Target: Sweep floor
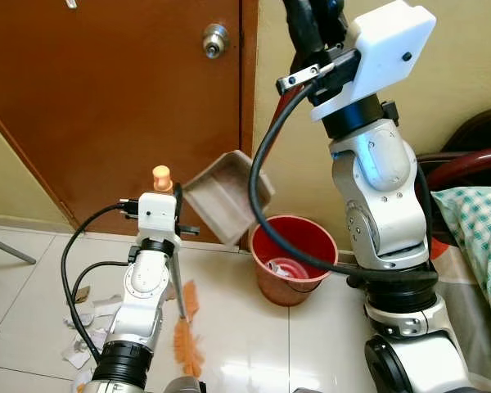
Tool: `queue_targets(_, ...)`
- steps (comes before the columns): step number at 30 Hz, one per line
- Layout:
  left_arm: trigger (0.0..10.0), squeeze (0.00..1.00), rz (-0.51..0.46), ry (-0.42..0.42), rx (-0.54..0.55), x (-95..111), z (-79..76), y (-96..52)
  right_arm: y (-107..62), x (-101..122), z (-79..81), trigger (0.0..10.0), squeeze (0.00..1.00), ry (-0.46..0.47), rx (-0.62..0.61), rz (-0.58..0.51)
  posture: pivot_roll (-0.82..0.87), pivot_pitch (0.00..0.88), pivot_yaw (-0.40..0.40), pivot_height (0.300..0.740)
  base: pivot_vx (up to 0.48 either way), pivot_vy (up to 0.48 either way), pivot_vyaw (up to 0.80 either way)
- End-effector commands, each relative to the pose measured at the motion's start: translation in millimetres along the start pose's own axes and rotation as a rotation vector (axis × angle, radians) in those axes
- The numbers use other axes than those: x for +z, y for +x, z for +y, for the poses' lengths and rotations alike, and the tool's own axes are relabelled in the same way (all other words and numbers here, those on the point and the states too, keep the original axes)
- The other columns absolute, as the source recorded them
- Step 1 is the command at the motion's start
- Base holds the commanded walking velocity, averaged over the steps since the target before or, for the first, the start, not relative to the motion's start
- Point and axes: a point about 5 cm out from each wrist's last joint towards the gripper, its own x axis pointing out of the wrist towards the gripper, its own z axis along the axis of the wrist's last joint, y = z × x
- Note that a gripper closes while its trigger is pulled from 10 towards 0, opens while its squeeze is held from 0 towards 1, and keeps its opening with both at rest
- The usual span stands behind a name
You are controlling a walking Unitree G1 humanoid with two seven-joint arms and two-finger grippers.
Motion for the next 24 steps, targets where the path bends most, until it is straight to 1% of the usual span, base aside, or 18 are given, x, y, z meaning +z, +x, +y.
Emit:
queue_targets(1,10.0,0.00,-0.053,0.050,0.037,9.9,11.5,0.6,-4.0,-8.6,-1.7,10.0,0.00,0.036,-0.035,0.043,-0.02,0.000,-0.003,0.740,0.000,0.000,0.00)
queue_targets(4,10.0,0.00,-0.051,0.059,0.041,9.1,15.5,-3.6,-25.3,-41.5,0.5,10.0,0.00,0.129,-0.109,0.193,-0.01,0.000,-0.008,0.740,0.000,0.000,0.00)
queue_targets(5,10.0,0.00,-0.045,0.060,0.036,8.0,15.5,-5.4,-35.6,-53.7,-0.4,10.0,0.00,0.161,-0.150,0.253,-0.01,0.000,-0.008,0.740,0.000,0.000,0.00)
queue_targets(6,10.0,0.00,-0.045,0.060,0.036,8.0,15.5,-5.4,-35.6,-53.7,-0.4,10.0,0.00,0.161,-0.150,0.253,-0.01,0.000,-0.008,0.740,0.000,0.000,0.00)
queue_targets(8,10.0,0.00,-0.034,0.063,0.025,5.9,14.8,-9.1,-55.1,-73.8,-1.8,10.0,0.00,0.222,-0.207,0.356,0.00,0.000,-0.009,0.740,0.000,0.000,0.00)
queue_targets(10,10.0,0.00,-0.029,0.061,0.022,4.9,13.8,-12.0,-71.2,-87.0,-7.2,10.0,0.00,0.235,-0.264,0.429,0.00,0.000,-0.010,0.740,0.000,0.000,0.00)
queue_targets(11,10.0,0.00,-0.025,0.060,0.018,4.0,12.3,-15.0,-87.2,-97.7,-14.6,10.0,0.00,0.261,-0.330,0.491,0.00,0.000,-0.010,0.740,0.000,0.000,0.00)
queue_targets(12,10.0,0.00,-0.025,0.060,0.018,4.0,12.3,-15.0,-87.2,-97.7,-14.6,10.0,0.00,0.261,-0.330,0.491,0.00,0.000,-0.010,0.740,0.000,0.000,0.00)
queue_targets(13,10.0,0.00,-0.021,0.059,0.015,3.6,11.4,-17.3,-96.7,-102.6,-18.5,10.0,0.00,0.267,-0.364,0.527,0.00,0.000,-0.010,0.740,0.000,0.000,0.00)
queue_targets(15,10.0,0.00,-0.017,0.055,0.010,3.1,9.8,-19.1,-107.4,-107.0,-23.5,10.0,0.00,0.265,-0.395,0.558,0.00,0.000,-0.010,0.740,0.000,0.000,0.00)
queue_targets(18,10.0,0.00,-0.008,0.040,-0.010,2.0,6.1,-21.9,-124.9,-110.7,-29.6,10.0,0.00,0.231,-0.428,0.607,-0.01,0.000,-0.009,0.740,0.000,0.000,0.00)
queue_targets(20,10.0,0.00,0.020,0.041,-0.018,-1.3,1.8,-23.3,-141.4,-114.7,-34.6,10.0,0.00,0.195,-0.446,0.650,-0.01,0.000,-0.013,0.740,0.000,0.000,0.00)
queue_targets(21,10.0,0.00,0.020,0.041,-0.018,-1.3,1.8,-23.3,-141.4,-114.7,-34.6,10.0,0.00,0.195,-0.446,0.650,-0.01,0.000,-0.013,0.740,0.000,0.000,0.00)
queue_targets(22,10.0,0.00,0.028,0.041,-0.034,-2.0,-1.9,-27.3,-161.1,-118.8,-38.9,10.0,0.00,0.160,-0.459,0.702,0.00,0.000,-0.010,0.740,0.000,0.000,0.00)
queue_targets(23,10.0,0.00,0.028,0.041,-0.034,-2.0,-1.9,-27.3,-161.1,-118.8,-38.9,10.0,0.00,0.160,-0.459,0.702,0.00,0.000,-0.010,0.740,0.000,0.000,0.00)
queue_targets(24,10.0,0.00,0.030,0.032,-0.043,-1.9,-3.3,-31.9,-177.7,-120.8,-42.1,10.0,0.00,0.162,-0.490,0.747,0.00,0.000,-0.013,0.740,0.000,0.000,0.00)
